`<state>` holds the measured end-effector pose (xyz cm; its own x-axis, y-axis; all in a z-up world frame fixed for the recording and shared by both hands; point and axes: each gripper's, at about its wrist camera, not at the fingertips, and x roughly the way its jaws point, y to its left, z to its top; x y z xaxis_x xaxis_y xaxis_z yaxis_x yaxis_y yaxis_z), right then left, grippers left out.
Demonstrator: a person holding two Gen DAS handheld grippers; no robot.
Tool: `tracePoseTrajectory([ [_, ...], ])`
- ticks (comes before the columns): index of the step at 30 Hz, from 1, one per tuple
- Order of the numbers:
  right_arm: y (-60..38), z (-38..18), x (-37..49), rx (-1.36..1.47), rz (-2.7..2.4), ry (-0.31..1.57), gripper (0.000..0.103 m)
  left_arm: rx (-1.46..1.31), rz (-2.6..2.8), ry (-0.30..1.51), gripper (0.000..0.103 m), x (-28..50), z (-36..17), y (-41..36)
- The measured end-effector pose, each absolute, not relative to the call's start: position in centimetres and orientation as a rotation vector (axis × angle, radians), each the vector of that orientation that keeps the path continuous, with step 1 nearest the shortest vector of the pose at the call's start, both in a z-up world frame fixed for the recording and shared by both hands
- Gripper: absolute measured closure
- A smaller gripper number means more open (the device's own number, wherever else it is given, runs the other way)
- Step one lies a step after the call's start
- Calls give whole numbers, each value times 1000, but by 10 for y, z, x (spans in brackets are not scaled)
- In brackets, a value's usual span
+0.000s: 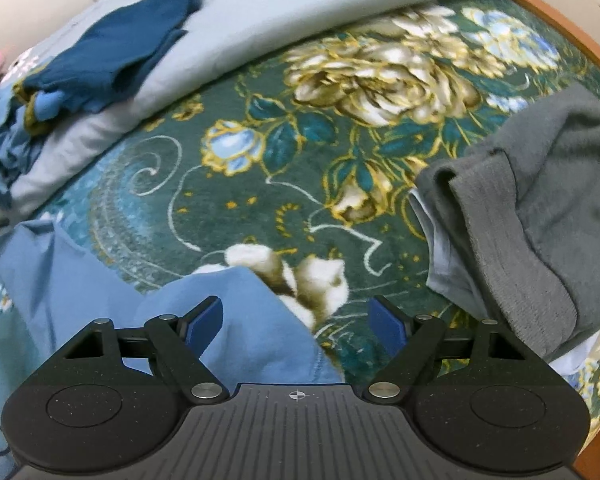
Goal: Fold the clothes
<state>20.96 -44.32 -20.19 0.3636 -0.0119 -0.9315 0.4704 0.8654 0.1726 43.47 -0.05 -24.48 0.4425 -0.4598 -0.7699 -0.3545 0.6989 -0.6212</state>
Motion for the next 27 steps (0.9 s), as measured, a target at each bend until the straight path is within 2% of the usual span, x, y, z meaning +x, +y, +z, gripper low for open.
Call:
tracePoseTrajectory([
  [3, -446, -205, 213, 478, -325, 1174, 25, -786, -67, 1106, 96, 434, -234, -6],
  [8, -441, -205, 221, 466, -300, 1177, 25, -804, -80, 938, 97, 421, -190, 7],
  [11, -437, -204, 226, 479, -286, 1170, 25, -763, -91, 801, 97, 394, -147, 31],
  [14, -431, -207, 229, 497, -269, 1173, 25, -697, -26, 745, 97, 358, -126, 62],
  [27, -416, -239, 233, 518, -263, 1235, 24, -700, 371, 983, 95, 309, -206, 138],
])
